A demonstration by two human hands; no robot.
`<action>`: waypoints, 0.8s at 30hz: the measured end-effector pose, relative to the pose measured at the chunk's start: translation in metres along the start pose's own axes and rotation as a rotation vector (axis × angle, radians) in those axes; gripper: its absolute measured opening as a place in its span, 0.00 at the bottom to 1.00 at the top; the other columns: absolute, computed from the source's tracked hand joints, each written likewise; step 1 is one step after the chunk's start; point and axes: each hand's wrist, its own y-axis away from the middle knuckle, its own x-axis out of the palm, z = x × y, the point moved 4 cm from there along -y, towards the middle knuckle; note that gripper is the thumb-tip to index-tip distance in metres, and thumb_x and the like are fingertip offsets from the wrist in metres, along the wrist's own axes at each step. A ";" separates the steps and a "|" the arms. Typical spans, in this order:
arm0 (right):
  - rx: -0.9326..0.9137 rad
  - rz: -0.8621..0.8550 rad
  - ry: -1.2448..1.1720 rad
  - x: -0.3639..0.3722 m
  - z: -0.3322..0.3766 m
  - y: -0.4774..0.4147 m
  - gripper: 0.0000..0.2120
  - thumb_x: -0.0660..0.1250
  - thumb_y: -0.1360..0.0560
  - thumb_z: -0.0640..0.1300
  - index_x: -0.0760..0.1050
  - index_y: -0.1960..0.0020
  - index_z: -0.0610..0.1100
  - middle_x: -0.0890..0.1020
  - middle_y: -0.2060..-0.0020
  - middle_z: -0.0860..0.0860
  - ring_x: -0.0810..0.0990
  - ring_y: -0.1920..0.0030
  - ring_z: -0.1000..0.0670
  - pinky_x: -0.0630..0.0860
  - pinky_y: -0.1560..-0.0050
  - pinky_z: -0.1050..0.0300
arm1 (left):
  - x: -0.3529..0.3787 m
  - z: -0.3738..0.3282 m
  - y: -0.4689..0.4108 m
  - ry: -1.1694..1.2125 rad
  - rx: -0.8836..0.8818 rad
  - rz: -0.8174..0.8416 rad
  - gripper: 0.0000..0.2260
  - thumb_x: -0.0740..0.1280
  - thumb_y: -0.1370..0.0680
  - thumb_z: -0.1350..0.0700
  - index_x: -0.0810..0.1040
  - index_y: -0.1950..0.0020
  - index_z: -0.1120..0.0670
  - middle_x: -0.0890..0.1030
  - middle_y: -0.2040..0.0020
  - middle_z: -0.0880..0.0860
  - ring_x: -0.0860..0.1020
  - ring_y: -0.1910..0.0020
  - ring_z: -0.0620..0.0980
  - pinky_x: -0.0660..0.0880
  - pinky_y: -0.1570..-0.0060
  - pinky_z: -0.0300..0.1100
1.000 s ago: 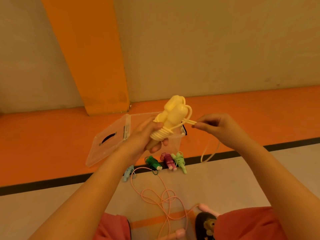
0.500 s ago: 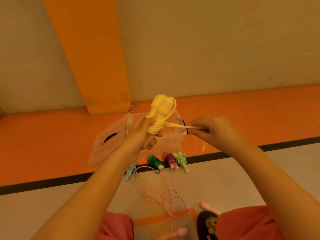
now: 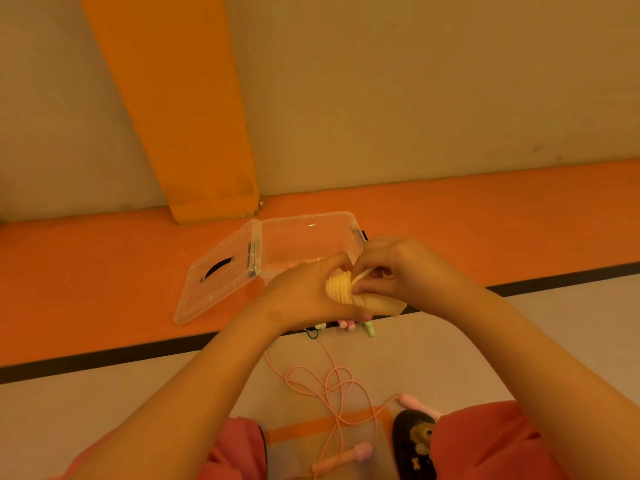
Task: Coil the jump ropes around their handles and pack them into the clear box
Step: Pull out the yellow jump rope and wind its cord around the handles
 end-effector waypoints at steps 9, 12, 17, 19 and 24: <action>0.320 0.123 -0.382 -0.003 -0.020 0.008 0.12 0.78 0.38 0.51 0.75 0.66 0.50 0.74 0.72 0.56 0.69 0.69 0.56 0.65 0.68 0.60 | 0.005 -0.008 0.005 0.077 0.091 0.107 0.11 0.71 0.29 0.39 0.74 0.53 0.41 0.79 0.57 0.43 0.77 0.57 0.45 0.77 0.54 0.50; 0.399 0.040 -0.638 -0.018 -0.034 0.012 0.05 0.74 0.36 0.49 0.79 0.66 0.49 0.78 0.71 0.50 0.72 0.67 0.51 0.66 0.67 0.58 | -0.001 -0.012 0.009 0.465 0.136 0.172 0.08 0.71 0.26 0.51 0.77 0.50 0.52 0.78 0.59 0.45 0.77 0.61 0.46 0.75 0.62 0.43; 0.409 -0.095 -0.645 -0.032 -0.043 0.016 0.05 0.67 0.26 0.39 0.80 0.60 0.43 0.74 0.75 0.53 0.64 0.74 0.56 0.61 0.72 0.65 | -0.012 -0.011 0.009 0.832 0.101 0.119 0.14 0.68 0.25 0.51 0.74 0.44 0.57 0.79 0.61 0.47 0.75 0.66 0.45 0.70 0.70 0.37; 0.398 -0.128 -0.636 -0.031 -0.040 0.015 0.06 0.67 0.28 0.45 0.80 0.60 0.44 0.73 0.76 0.55 0.64 0.74 0.57 0.62 0.73 0.66 | -0.012 -0.011 0.006 0.945 0.110 0.061 0.16 0.66 0.26 0.48 0.72 0.43 0.56 0.81 0.62 0.51 0.73 0.72 0.47 0.64 0.74 0.38; 0.393 -0.116 -0.493 -0.029 -0.036 0.014 0.07 0.66 0.25 0.44 0.82 0.58 0.47 0.75 0.75 0.58 0.66 0.73 0.59 0.63 0.71 0.68 | -0.013 -0.008 -0.003 1.199 0.081 -0.046 0.21 0.59 0.22 0.44 0.66 0.34 0.55 0.80 0.62 0.57 0.71 0.75 0.49 0.64 0.71 0.40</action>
